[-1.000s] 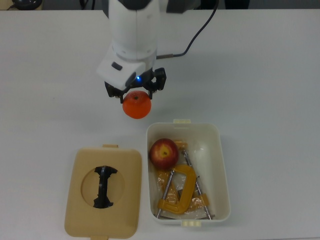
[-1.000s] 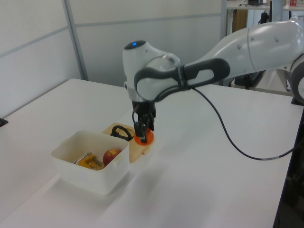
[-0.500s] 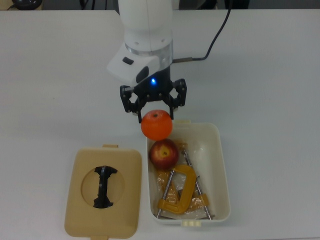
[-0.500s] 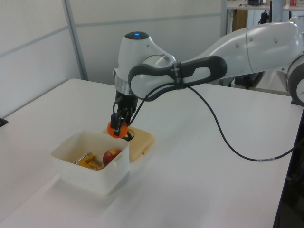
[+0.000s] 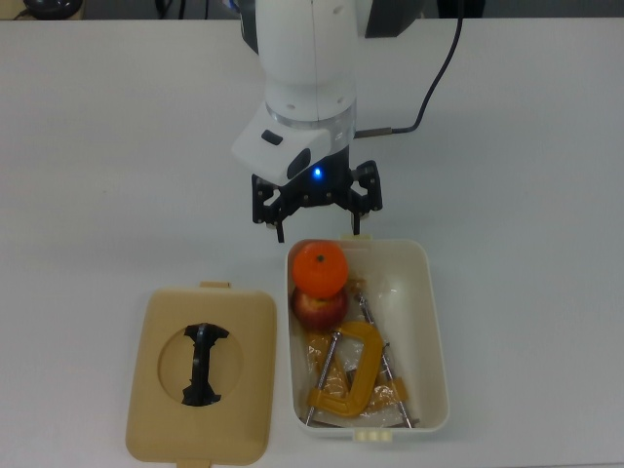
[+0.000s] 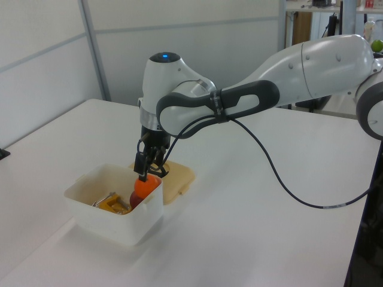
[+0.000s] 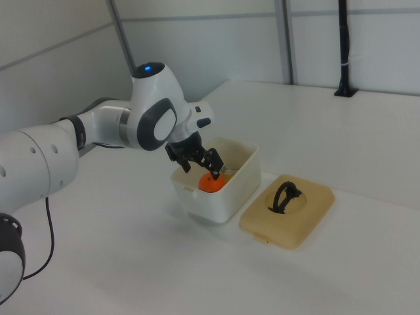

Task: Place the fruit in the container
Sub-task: 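Open the gripper and raise it away from the container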

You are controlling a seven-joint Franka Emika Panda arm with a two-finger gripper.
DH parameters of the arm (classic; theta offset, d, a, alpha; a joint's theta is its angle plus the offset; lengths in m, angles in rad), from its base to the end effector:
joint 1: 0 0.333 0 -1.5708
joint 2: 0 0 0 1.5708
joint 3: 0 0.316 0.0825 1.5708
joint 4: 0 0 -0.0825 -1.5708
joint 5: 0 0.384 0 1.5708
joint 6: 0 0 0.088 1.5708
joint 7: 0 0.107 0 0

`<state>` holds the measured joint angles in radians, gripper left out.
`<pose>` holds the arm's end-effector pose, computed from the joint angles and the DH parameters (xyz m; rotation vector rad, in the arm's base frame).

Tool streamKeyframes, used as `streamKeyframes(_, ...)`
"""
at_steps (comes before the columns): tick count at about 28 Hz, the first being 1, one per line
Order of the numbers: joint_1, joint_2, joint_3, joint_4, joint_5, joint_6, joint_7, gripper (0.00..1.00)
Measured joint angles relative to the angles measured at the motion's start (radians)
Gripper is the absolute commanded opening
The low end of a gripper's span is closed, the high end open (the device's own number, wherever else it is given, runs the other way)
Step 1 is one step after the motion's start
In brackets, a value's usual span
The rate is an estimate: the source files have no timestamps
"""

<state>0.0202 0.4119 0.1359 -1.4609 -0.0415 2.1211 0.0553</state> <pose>0.6984 0.0922 0.4741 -3.0727 -0.1536 -0.3853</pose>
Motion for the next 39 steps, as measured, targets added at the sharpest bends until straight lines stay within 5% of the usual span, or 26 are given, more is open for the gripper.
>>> streamKeyframes(7,-0.007,-0.070,-0.015,0.014,-0.016,-0.223,-0.016,1.00)
streamKeyframes(15,-0.019,-0.141,-0.097,0.013,-0.018,-0.427,-0.133,1.00)
streamKeyframes(20,-0.024,-0.140,-0.124,0.001,-0.018,-0.439,-0.151,1.00)
streamKeyframes(39,-0.044,-0.136,-0.124,-0.016,-0.017,-0.439,-0.152,1.00)
